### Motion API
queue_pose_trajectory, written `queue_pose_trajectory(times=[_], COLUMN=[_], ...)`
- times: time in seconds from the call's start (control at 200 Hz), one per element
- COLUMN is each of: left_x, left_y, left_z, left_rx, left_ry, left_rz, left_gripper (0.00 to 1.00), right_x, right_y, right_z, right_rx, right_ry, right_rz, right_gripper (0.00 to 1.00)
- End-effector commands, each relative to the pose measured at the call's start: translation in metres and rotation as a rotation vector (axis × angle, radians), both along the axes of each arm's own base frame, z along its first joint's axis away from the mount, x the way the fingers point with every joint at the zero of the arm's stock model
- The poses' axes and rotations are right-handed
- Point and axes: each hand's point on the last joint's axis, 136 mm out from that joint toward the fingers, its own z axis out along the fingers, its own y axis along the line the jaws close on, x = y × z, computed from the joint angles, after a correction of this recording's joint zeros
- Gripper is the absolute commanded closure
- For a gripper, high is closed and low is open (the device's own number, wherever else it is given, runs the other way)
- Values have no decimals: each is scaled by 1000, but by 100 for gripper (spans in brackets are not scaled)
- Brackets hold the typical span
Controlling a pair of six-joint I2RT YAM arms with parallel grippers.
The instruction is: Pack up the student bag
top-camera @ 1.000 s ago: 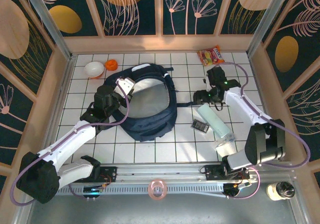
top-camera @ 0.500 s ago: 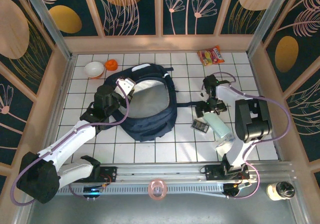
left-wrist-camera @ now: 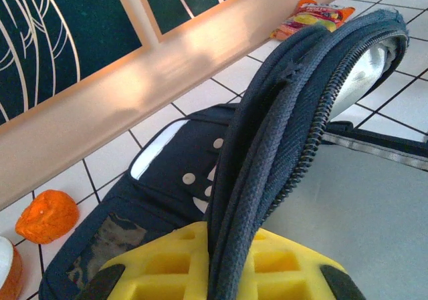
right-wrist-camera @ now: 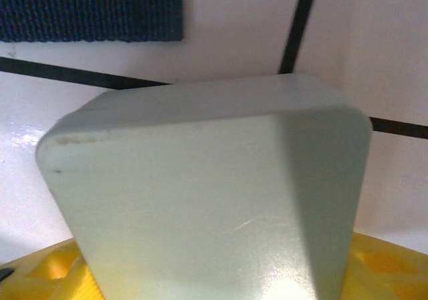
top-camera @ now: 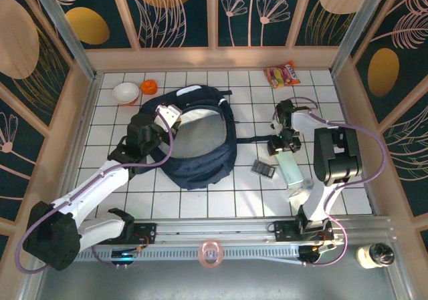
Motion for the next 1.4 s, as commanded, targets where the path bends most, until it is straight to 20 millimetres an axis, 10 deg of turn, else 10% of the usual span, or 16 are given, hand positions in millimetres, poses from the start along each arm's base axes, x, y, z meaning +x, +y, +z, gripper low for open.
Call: queue_pose_trajectory(times=[0.0,0.165,0.345,0.626,1.151,1.396], left_x=[5,0,-4,-5,-29,-26], left_y=[-4,-4,-8,-10,-32,-27], left_z=[33,47,61,71,105,104], left_rx=[-91,-167,-245,-296,-425,-415], left_ry=[-61,-61,-47,-45,-48,-54], left_rz=[-2,-1,-18,-22,-200,-165], left_gripper=[96,95,95,95,95,94], right_x=[29,51,26,-53,-26,-21], right_y=[5,34,154,283,327,320], right_z=[57,140,214,227,164,182], right_rx=[45,132,223,39,34,157], right_ry=[-177,-442,-757,-1069,-1079,-1067], right_rz=[-29,19,574,1470,1699,1458], right_gripper=[41,46,48,50,41,19])
